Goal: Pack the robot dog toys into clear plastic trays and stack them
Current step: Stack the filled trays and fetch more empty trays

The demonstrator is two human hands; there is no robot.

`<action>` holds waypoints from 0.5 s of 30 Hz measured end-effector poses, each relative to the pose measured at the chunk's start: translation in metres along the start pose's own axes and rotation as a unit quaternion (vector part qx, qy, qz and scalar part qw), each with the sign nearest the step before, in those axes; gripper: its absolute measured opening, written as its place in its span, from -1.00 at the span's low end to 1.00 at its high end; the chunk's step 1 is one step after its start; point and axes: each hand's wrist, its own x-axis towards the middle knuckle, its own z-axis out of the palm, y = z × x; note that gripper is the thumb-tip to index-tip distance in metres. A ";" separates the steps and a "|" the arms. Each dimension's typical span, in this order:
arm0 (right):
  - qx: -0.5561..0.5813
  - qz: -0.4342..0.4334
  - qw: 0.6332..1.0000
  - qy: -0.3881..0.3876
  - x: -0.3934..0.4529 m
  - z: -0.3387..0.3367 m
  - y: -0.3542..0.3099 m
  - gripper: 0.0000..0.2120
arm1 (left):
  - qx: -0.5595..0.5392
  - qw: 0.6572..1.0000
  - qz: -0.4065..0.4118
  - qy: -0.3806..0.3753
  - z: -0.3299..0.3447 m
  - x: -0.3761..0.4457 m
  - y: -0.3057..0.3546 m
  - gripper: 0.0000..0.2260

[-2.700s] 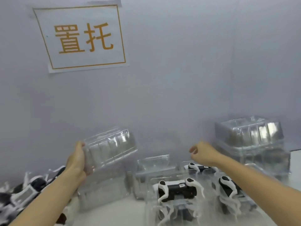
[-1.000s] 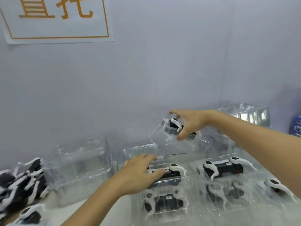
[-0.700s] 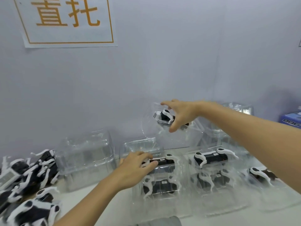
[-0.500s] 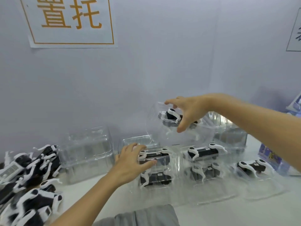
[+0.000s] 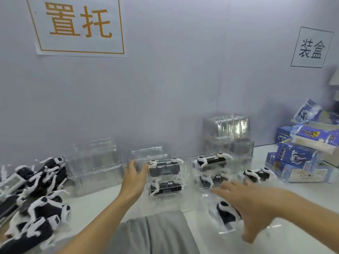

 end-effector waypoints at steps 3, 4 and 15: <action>-0.024 0.022 0.999 -0.025 0.003 0.025 -0.004 0.22 | -0.003 1.000 -0.004 -0.007 -0.002 -0.004 -0.001 -0.49; -0.028 0.034 0.998 -0.032 0.004 0.028 -0.005 0.23 | -0.004 1.000 -0.005 -0.007 -0.002 -0.004 -0.001 -0.49; 0.009 -0.061 0.995 0.080 0.030 0.016 -0.092 -0.59 | -0.056 0.996 -0.071 -0.003 0.013 0.005 0.001 -0.47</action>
